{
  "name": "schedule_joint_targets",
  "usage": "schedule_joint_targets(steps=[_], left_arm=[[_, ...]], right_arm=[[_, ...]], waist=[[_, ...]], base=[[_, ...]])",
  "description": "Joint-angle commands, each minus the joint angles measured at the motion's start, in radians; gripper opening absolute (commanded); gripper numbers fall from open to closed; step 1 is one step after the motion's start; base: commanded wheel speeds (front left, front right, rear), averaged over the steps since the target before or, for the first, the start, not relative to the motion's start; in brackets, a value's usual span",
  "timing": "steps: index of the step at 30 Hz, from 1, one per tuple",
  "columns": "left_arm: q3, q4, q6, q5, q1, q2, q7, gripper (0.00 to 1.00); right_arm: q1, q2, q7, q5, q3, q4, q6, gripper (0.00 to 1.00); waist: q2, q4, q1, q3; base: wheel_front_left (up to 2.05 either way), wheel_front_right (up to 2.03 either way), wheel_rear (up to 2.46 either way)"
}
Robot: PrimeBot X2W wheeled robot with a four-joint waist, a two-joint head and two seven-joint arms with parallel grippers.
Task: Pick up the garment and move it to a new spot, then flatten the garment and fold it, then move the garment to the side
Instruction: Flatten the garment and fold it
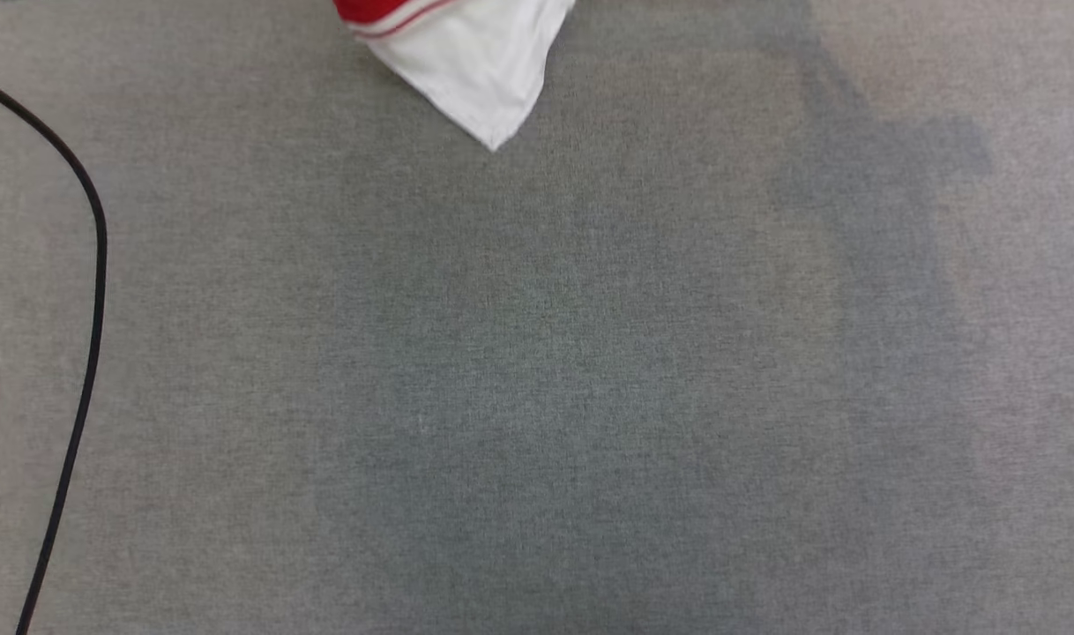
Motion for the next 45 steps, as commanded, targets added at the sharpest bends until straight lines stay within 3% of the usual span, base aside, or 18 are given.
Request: schedule_joint_targets(steps=[1,12,21,26,33,45], left_arm=[[0.013,0.021,0.000,-0.005,-0.030,0.011,-0.014,0.00],[0.012,0.139,-0.031,-0.009,-0.102,-0.021,-0.050,0.00],[0.006,0.219,-0.079,-0.031,-0.031,-0.074,-0.061,0.00],[0.012,0.240,-0.105,-0.060,0.066,-0.105,-0.063,0.00],[0.028,0.201,-0.123,-0.103,0.313,-0.120,-0.064,0.00],[0.087,-0.028,-0.125,-0.186,0.814,-0.082,-0.064,0.00]], right_arm=[[-0.024,-0.001,-0.019,-0.013,-0.011,0.027,-0.002,0.00],[-0.128,0.043,-0.083,-0.030,0.005,0.139,-0.002,0.00],[-0.058,0.062,-0.062,0.047,0.082,0.132,-0.002,0.00],[0.075,0.050,-0.054,0.116,0.151,0.083,-0.002,0.00],[0.350,-0.002,-0.057,0.241,0.239,-0.020,-0.002,0.00],[0.747,-0.145,-0.059,0.385,0.316,-0.210,-0.002,0.00]], waist=[[0.0000,-0.004,0.0000,0.056],[0.0000,0.031,0.0000,0.203],[0.0000,0.045,0.0000,0.240],[0.0000,0.055,0.0000,0.223],[0.0000,0.065,0.0000,0.120],[0.0000,0.083,0.0000,-0.098]], base=[[0.00,0.00,0.00],[0.00,0.00,0.00],[0.00,0.00,0.00],[0.00,0.00,0.00],[0.00,0.00,0.00],[0.00,0.00,0.00]])
